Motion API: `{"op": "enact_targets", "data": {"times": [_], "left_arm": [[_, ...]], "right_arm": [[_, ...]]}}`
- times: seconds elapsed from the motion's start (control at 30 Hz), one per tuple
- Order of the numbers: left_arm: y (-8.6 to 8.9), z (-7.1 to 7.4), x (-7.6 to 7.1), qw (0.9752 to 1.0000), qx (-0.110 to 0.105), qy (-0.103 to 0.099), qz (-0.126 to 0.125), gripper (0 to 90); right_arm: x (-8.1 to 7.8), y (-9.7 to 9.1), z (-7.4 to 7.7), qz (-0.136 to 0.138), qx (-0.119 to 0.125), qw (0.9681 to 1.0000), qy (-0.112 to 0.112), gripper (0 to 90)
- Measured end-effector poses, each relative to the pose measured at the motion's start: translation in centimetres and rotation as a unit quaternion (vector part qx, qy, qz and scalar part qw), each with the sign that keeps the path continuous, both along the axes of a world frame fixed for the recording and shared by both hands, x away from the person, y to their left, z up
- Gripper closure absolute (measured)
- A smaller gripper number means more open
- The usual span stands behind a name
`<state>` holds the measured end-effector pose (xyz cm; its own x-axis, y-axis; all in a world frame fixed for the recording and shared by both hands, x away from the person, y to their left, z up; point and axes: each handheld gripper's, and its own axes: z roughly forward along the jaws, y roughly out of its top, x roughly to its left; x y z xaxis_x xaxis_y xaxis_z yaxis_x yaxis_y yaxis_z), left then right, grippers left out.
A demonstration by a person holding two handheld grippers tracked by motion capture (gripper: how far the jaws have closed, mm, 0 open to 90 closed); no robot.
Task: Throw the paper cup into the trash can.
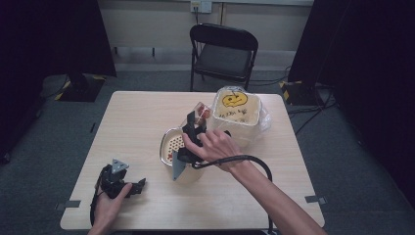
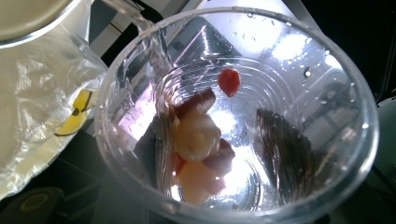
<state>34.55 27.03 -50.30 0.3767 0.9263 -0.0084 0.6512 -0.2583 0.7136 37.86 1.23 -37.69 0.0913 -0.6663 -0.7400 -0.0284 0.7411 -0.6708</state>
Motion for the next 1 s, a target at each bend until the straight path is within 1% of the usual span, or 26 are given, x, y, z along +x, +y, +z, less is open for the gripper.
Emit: {"op": "enact_targets", "data": {"times": [0.07, 0.1, 0.2, 0.27, 0.3, 0.37, 0.4, 0.47, 0.5, 0.53, 0.57, 0.6, 0.63, 0.67, 0.7, 0.77, 0.8, 0.83, 0.87, 0.9, 0.93, 0.97, 1.0], "left_arm": [[0.0, 0.0, 0.0, 1.0000, 0.000, 0.000, 0.000, 0.0], [0.0, 0.0, 0.0, 1.0000, 0.000, 0.000, 0.000, 0.0], [0.0, 0.0, 0.0, 1.0000, 0.000, 0.000, 0.001, 0.0], [0.0, 0.0, 0.0, 1.0000, 0.000, 0.000, 0.000, 0.0], [0.0, 0.0, 0.0, 1.0000, 0.000, 0.000, 0.000, 0.0], [0.0, 0.0, 0.0, 1.0000, 0.000, 0.000, 0.000, 0.0], [0.0, 0.0, 0.0, 1.0000, 0.000, 0.000, 0.000, 0.0], [0.0, 0.0, 0.0, 1.0000, 0.000, 0.000, 0.000, 0.0], [0.0, 0.0, 0.0, 1.0000, 0.000, 0.000, 0.000, 0.0], [0.0, 0.0, 0.0, 1.0000, 0.000, 0.000, 0.000, 0.0], [0.0, 0.0, 0.0, 1.0000, 0.000, 0.000, 0.000, 0.0], [0.0, 0.0, 0.0, 1.0000, 0.000, 0.000, 0.000, 0.0], [0.0, 0.0, 0.0, 1.0000, 0.000, 0.000, 0.000, 0.0], [0.0, 0.0, 0.0, 1.0000, 0.000, 0.000, 0.000, 0.0], [0.0, 0.0, 0.0, 1.0000, -0.001, 0.000, 0.001, 0.0], [0.0, 0.0, 0.0, 1.0000, -0.002, 0.000, 0.001, 0.0], [0.0, 0.0, 0.0, 1.0000, -0.002, 0.000, 0.001, 0.0], [0.0, 0.0, 0.0, 1.0000, -0.001, 0.000, 0.000, 0.0], [0.0, 0.0, 0.0, 1.0000, -0.001, 0.000, 0.000, 0.0], [0.0, 0.0, 0.0, 1.0000, 0.000, 0.000, 0.000, 0.0], [0.0, 0.0, 0.0, 1.0000, 0.000, 0.000, 0.000, 0.0], [0.0, 0.0, 0.0, 1.0000, 0.000, 0.000, 0.000, 0.0], [0.0, 0.0, 0.0, 1.0000, 0.000, 0.000, 0.000, 0.0]], "right_arm": [[0.2, 0.0, -0.1, -0.002, -0.016, 0.9999, -0.005, 50.5], [0.2, 0.0, -0.2, -0.001, -0.018, 0.9998, -0.004, 50.5], [0.3, -0.1, -0.3, -0.002, -0.021, 0.9998, -0.007, 50.5], [0.4, -0.2, -0.2, 0.000, -0.028, 0.9996, -0.010, 50.6], [0.3, -0.2, -0.1, -0.003, -0.024, 0.9996, -0.011, 50.5], [0.4, -0.2, 0.0, 0.000, -0.024, 0.9997, -0.010, 50.6], [0.3, -0.2, 0.4, -0.005, -0.013, 0.9999, -0.007, 50.6], [0.3, -0.2, 0.5, -0.004, -0.009, 0.9999, -0.007, 50.6], [0.3, -0.2, 0.7, -0.010, 0.010, 0.9999, 0.005, 50.5], [0.3, -0.2, 0.7, -0.010, 0.010, 0.9999, 0.005, 50.5], [0.2, -0.2, 0.8, -0.013, 0.029, 0.9994, 0.015, 50.5], [0.2, -0.2, 1.0, -0.016, 0.053, 0.9981, 0.029, 50.5], [0.2, -0.1, 1.2, -0.014, 0.068, 0.9969, 0.038, 50.5], [0.2, -0.1, 1.2, -0.014, 0.068, 0.9969, 0.038, 50.5], [0.4, -0.1, 1.4, -0.014, 0.098, 0.9933, 0.060, 50.6], [0.5, -0.1, 1.5, -0.025, 0.123, 0.9890, 0.078, 50.7], [0.6, -0.2, 1.7, -0.030, 0.150, 0.9840, 0.091, 50.8], [0.6, -0.3, 1.9, -0.036, 0.179, 0.9772, 0.108, 50.7], [0.6, -0.3, 1.9, -0.036, 0.179, 0.9772, 0.108, 50.7], [0.8, -0.5, 2.4, -0.042, 0.221, 0.9651, 0.134, 50.7], [0.8, -0.5, 2.4, -0.042, 0.221, 0.9651, 0.134, 50.7], [1.0, -0.8, 2.8, -0.052, 0.265, 0.9493, 0.161, 50.6], [1.0, -0.8, 2.8, -0.052, 0.265, 0.9493, 0.161, 50.6]]}}
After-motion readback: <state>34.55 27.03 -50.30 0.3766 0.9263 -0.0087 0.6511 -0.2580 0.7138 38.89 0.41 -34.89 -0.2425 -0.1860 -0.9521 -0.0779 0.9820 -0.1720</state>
